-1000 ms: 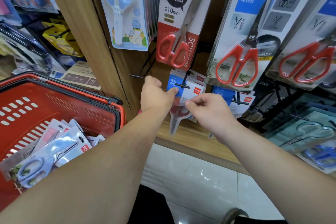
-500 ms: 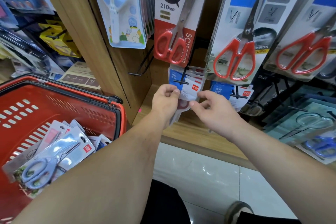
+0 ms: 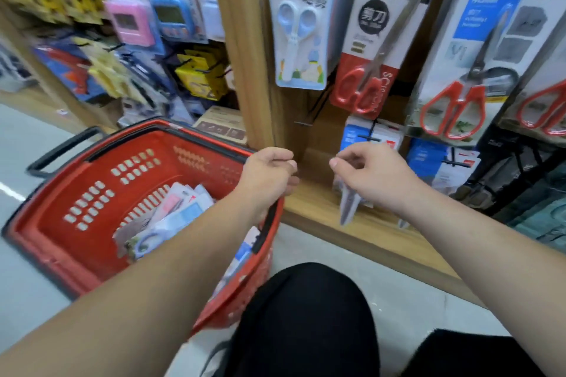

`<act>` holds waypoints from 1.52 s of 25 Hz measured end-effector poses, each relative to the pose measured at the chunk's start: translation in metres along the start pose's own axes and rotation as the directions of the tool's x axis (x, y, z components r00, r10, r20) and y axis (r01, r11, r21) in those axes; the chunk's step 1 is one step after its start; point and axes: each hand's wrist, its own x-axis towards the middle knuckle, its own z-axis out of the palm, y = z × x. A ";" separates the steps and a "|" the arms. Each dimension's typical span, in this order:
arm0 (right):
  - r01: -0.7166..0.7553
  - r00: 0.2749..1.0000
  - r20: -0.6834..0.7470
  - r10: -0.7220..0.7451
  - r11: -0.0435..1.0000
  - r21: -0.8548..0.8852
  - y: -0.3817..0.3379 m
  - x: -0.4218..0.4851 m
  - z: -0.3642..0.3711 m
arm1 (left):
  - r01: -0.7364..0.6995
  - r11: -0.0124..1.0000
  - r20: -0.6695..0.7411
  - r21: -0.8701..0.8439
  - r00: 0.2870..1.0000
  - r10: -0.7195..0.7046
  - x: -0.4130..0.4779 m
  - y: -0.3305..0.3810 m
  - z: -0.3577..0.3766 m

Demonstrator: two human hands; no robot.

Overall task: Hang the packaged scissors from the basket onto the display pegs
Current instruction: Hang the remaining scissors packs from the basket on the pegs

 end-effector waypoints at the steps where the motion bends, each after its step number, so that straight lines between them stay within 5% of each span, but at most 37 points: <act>1: 0.050 0.999 0.003 -0.050 0.998 0.025 -0.016 -0.006 0.010 | -0.019 1.000 -0.046 0.007 0.999 0.019 -0.010 -0.003 -0.026; 8: 0.344 0.917 0.205 -0.343 0.938 0.036 -0.081 -0.045 0.119 | 0.191 0.932 -0.139 0.309 0.978 -0.155 -0.082 -0.099 -0.160; 12: 0.410 0.835 0.482 -0.265 0.884 -0.223 -0.069 -0.051 0.149 | 0.137 0.803 -0.049 0.580 0.990 -0.134 -0.100 -0.121 -0.172; 15: 0.462 0.773 0.622 -0.124 0.782 -0.418 -0.078 -0.038 0.155 | 0.109 0.788 0.062 0.606 0.981 -0.183 -0.119 -0.121 -0.165; 18: 0.428 0.792 0.611 -0.002 0.716 -0.551 -0.088 -0.011 0.175 | 0.135 0.811 0.114 0.569 0.964 -0.241 -0.130 -0.122 -0.160; 23: 0.195 0.804 0.590 0.076 0.903 -0.383 -0.082 0.022 0.217 | 0.230 0.765 0.069 0.601 0.939 -0.336 -0.083 -0.118 -0.174; 28: 0.244 0.847 0.530 -0.049 0.921 -0.304 -0.051 0.023 0.220 | 0.249 0.473 -0.115 0.845 0.949 -0.294 0.030 -0.158 -0.204; 33: 0.147 0.867 0.497 -0.026 0.967 -0.206 -0.043 0.026 0.209 | 0.107 0.185 -0.070 0.977 0.978 -0.194 0.060 -0.195 -0.208; 35: 0.115 0.866 0.500 -0.019 0.980 -0.161 -0.043 0.028 0.212 | 0.081 0.165 -0.045 0.983 0.977 -0.209 0.065 -0.196 -0.206; 38: 0.071 0.884 0.468 -0.010 0.991 -0.114 -0.046 0.030 0.214 | 0.000 0.329 0.102 0.944 0.951 -0.292 0.065 -0.183 -0.209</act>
